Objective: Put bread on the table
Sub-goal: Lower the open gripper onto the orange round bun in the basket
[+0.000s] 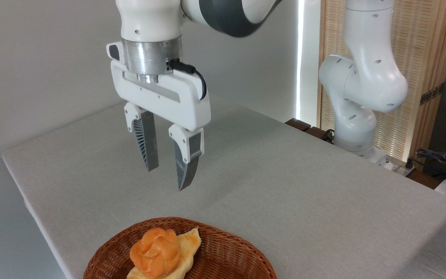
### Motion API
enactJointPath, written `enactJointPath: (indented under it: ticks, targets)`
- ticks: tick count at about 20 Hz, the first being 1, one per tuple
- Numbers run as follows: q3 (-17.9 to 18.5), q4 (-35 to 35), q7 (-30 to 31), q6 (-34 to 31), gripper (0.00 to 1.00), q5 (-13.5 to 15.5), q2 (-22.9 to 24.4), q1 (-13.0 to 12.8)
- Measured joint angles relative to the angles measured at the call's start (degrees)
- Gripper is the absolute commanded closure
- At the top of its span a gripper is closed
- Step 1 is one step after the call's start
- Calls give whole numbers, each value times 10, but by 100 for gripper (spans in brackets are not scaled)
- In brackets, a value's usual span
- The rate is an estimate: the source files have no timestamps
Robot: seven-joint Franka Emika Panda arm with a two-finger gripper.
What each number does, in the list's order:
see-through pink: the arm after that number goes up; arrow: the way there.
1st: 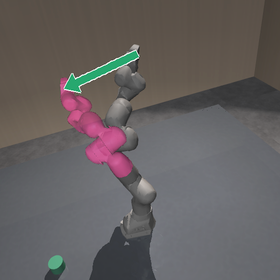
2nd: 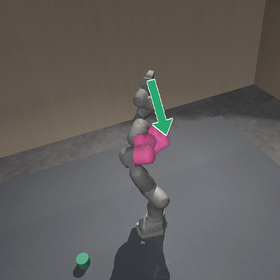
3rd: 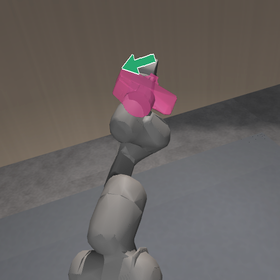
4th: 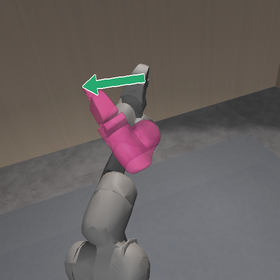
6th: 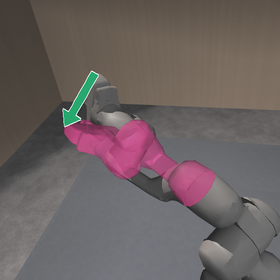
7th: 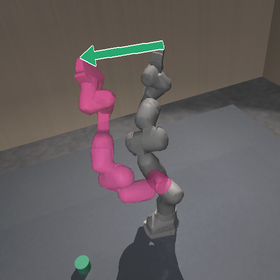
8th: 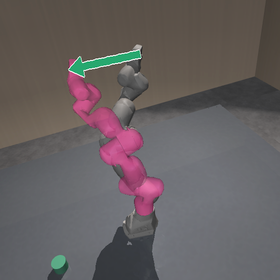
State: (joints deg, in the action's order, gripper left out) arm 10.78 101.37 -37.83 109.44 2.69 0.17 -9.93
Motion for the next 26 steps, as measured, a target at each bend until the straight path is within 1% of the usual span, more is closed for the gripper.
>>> enactJointPath:
  ticks: [2, 5, 7, 11, 15, 16, 17, 18, 19, 21, 26]
  targets:
    - [7, 18, 0, 54, 0, 0, -7, 1]
    - [20, 42, 0, 131, 0, 0, -31, 3]
    - [28, 50, 0, 159, 0, 0, -44, 4]
    - [38, 55, 0, 199, 0, 0, -71, 6]
    - [39, 55, 0, 209, 0, 0, -87, 8]
    - [39, 55, 0, 210, 8, 0, -88, 8]
    - [38, 55, 0, 210, 28, 0, -89, 8]
    - [38, 55, 0, 210, 62, 0, -89, 8]
    - [38, 55, -2, 210, 70, 0, -89, 8]
    - [37, 55, -11, 210, 71, 0, -89, 8]
    - [37, 55, -25, 210, 68, 0, -89, 8]
